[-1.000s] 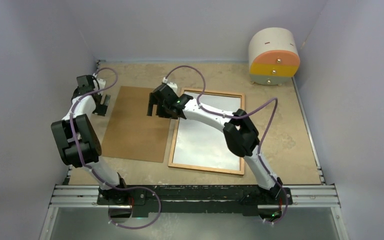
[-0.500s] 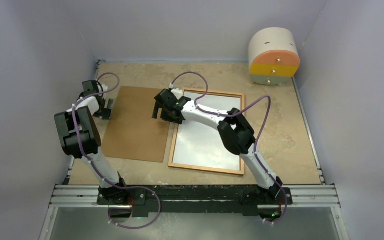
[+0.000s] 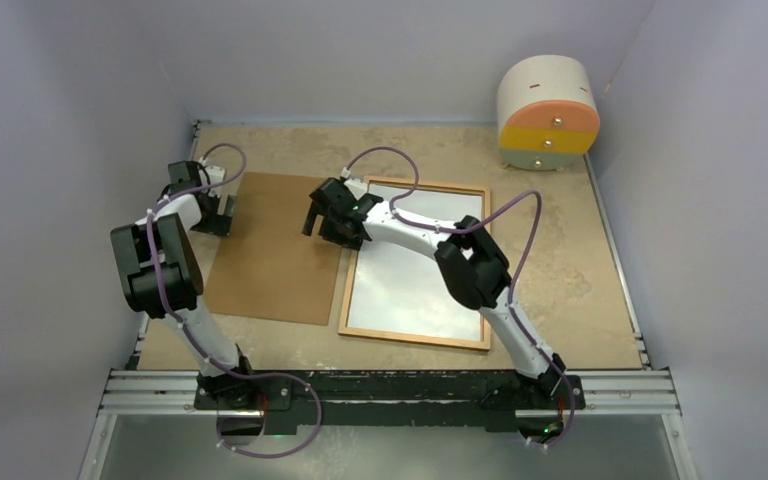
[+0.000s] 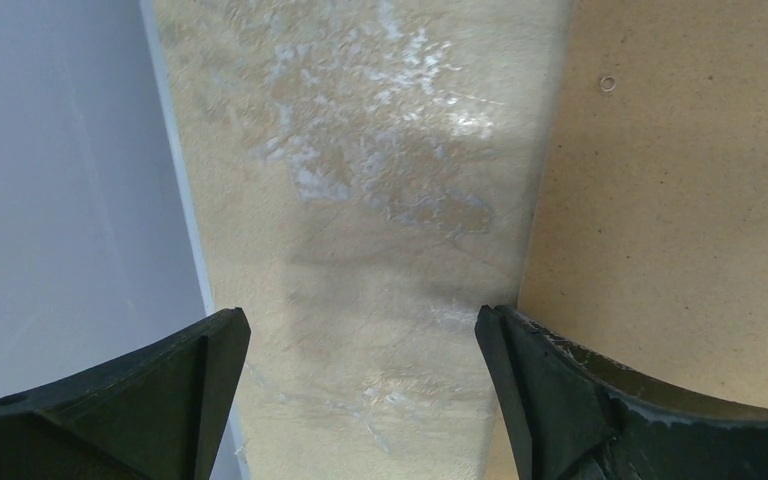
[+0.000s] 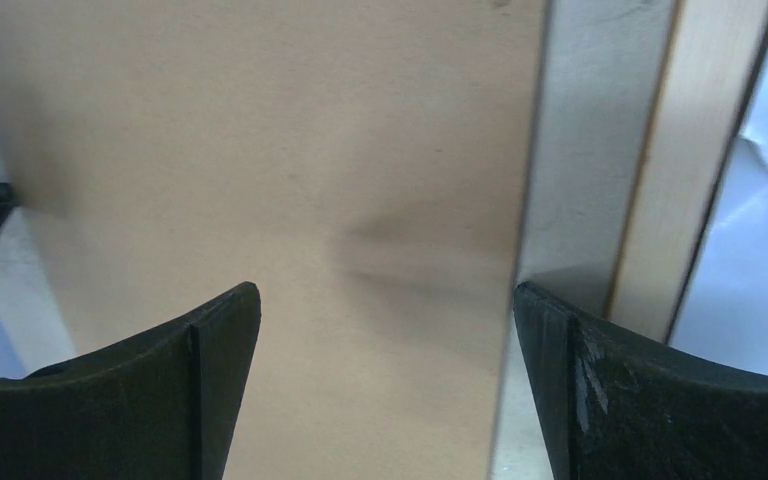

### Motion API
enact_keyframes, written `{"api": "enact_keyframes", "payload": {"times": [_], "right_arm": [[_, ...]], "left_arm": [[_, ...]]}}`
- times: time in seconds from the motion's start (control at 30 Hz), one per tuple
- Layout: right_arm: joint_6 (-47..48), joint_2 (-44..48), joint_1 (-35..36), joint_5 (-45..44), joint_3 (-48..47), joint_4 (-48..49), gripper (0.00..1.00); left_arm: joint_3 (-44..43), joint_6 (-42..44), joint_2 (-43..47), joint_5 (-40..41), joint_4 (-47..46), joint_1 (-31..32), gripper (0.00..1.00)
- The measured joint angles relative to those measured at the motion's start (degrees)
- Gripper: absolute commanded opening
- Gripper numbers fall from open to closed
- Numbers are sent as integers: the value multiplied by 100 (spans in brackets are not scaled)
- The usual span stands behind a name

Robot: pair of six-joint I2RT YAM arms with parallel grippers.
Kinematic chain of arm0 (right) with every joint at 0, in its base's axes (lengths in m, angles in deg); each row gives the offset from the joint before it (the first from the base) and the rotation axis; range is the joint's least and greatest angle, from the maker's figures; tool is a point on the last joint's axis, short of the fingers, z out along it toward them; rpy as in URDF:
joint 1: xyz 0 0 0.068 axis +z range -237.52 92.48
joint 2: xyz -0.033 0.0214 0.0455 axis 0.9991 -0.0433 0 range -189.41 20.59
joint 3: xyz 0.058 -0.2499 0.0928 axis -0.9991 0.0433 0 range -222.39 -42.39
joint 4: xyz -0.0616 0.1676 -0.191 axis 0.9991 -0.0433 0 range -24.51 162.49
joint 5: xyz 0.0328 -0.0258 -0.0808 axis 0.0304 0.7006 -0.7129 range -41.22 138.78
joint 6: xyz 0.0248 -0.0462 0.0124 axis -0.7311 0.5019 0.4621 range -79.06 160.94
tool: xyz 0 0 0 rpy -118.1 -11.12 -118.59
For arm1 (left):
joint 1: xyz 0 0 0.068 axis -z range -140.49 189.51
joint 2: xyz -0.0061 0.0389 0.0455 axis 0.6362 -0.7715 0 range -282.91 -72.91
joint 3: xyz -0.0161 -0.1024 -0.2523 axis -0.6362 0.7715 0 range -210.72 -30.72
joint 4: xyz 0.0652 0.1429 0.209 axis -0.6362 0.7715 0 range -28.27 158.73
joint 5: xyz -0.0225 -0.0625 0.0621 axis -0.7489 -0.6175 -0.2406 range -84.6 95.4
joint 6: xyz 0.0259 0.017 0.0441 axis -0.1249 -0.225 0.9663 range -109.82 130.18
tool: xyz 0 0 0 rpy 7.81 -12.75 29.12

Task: Put the photo into the frame
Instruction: Pick up the photo frame item at the center of the board.

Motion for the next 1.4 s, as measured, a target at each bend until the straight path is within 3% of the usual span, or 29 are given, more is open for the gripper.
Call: {"api": "enact_keyframes", "payload": {"times": [0.3, 0.57, 0.77, 0.97, 1.1, 1.2, 1.4], "right_arm": [[-240, 120, -227, 774, 317, 540, 95], [-796, 619, -522, 1797, 1644, 2186, 88], [-949, 791, -605, 2264, 2006, 3075, 86], [-1296, 1628, -629, 2850, 2664, 4916, 86], [-1620, 1851, -466, 3327, 2682, 6275, 87], [-1657, 1895, -321, 3506, 2695, 6441, 88], [-1403, 2044, -240, 3536, 2879, 5628, 83]], "left_arm": [[20, 358, 2, -184, -4, 46, 94], [-4, 699, -61, -258, -46, 35, 95], [-52, 929, -129, -221, -170, -24, 95], [-85, 1106, -140, -264, -164, -76, 96], [-142, 1040, -111, -752, 160, -20, 96], [-144, 968, -85, -1036, 343, 74, 96], [-146, 870, -72, -1257, 481, 92, 98]]}}
